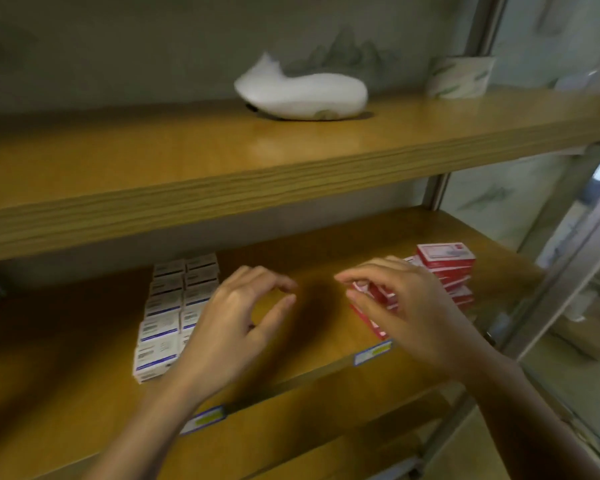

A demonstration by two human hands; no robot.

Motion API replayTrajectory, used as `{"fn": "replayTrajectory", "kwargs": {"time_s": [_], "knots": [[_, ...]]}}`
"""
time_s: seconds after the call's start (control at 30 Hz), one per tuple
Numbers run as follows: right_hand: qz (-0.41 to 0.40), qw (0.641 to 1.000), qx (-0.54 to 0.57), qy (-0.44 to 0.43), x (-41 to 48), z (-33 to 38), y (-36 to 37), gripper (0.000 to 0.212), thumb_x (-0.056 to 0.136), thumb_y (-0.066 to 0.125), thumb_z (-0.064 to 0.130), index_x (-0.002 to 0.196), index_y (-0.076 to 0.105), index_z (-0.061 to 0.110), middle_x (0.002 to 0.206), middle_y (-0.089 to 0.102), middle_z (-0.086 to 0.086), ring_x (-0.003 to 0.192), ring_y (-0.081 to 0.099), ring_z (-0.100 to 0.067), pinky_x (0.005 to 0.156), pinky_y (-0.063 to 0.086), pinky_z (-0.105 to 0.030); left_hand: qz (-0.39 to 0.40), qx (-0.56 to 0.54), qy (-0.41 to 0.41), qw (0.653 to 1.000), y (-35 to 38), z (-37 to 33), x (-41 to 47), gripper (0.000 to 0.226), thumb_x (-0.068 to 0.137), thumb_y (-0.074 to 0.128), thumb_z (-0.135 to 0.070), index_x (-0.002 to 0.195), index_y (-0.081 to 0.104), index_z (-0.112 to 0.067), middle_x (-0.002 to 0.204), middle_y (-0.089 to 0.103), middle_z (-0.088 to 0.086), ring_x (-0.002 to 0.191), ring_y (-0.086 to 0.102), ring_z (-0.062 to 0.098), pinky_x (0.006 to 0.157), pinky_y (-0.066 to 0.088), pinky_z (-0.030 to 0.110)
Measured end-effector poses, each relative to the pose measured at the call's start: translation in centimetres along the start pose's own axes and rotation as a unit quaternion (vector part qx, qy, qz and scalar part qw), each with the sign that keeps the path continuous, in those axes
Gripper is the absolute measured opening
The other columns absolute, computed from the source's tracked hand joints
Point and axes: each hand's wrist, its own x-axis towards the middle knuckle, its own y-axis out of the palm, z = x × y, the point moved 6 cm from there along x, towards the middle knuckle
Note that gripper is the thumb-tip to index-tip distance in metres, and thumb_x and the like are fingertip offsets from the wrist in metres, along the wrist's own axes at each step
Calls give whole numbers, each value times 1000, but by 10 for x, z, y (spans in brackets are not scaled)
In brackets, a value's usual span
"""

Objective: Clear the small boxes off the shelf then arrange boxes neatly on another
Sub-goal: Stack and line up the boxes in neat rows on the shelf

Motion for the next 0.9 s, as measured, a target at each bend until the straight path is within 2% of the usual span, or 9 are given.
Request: {"fn": "replayTrajectory", "kwargs": {"time_s": [0.13,0.23,0.3,0.4,0.5,0.57,0.67,0.9], "knots": [[5,1000,-12,-12,-6,-53,-44,27,85,56,35,110,59,29,101,61,14,94,55,-1,79,46,-27,-27,3,-29,999,38,-30,34,31,81,55,-42,97,65,-18,95,62,-9,93,53,5,83,41,26],[17,999,-24,-16,-6,-101,-75,36,80,48,47,110,58,29,97,57,19,95,51,2,76,41,-21,-26,28,-84,996,71,-43,55,52,75,56,-61,106,61,-20,103,60,-8,100,51,6,85,43,29],[36,999,-34,-15,-3,-133,-86,39,78,50,48,112,56,31,95,50,26,94,47,6,73,36,-16,-27,33,-125,991,88,-47,64,66,65,51,-66,112,58,-21,108,57,-9,104,49,6,86,44,28],[82,995,-52,-6,3,-172,-88,46,78,56,47,121,49,33,103,45,24,100,39,7,77,33,-13,-33,27,-171,984,105,-49,70,76,58,49,-70,117,56,-22,109,53,-12,106,47,5,85,46,29],[128,990,-58,-10,9,-194,-87,54,74,55,53,125,43,37,112,40,22,111,34,2,90,35,-25,-37,28,-198,979,114,-50,73,73,59,51,-67,117,56,-22,107,52,-14,106,46,2,82,43,20],[150,987,-55,-21,13,-200,-87,57,72,54,56,125,42,38,116,41,22,114,32,2,95,32,-28,-31,33,-206,977,117,-51,74,69,61,52,-64,117,56,-23,108,53,-15,106,44,0,79,41,16],[162,985,-52,-29,18,-206,-84,57,72,58,55,124,43,38,114,38,24,113,31,2,95,31,-28,-18,46,-201,978,116,-51,76,64,62,52,-63,114,57,-25,104,52,-17,103,45,0,77,41,16],[180,983,-33,-30,18,-212,-80,40,74,58,51,111,47,40,101,37,31,106,37,5,92,35,-25,23,83,-177,980,116,-44,81,46,70,58,-56,109,55,-33,106,53,-22,104,45,-4,89,26,5]]}}
